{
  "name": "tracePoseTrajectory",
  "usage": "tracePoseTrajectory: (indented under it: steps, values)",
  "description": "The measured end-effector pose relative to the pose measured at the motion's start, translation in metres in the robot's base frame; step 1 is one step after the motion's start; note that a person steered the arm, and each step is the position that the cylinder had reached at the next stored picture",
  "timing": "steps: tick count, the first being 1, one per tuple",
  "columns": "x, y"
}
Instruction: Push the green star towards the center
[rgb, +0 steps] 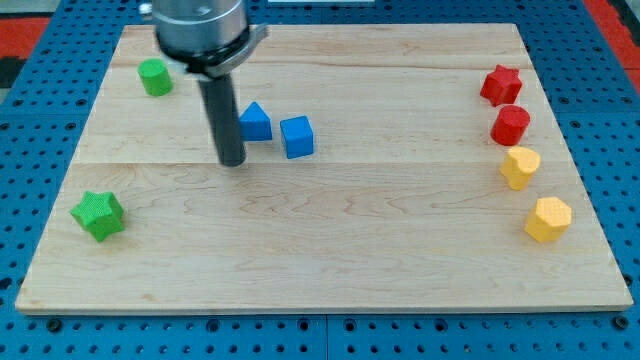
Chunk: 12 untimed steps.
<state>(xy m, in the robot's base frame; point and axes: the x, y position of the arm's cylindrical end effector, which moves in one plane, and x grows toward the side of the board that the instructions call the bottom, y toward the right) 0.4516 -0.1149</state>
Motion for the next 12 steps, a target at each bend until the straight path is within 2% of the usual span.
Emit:
tracePoseTrajectory:
  steps: [2,3,5,7,10,12]
  values:
    - [0.058,0.009]
    - [0.102,0.000]
    - [0.142,-0.137]
    - [0.091,-0.145]
    - [0.052,-0.064]
    - [0.052,-0.101]
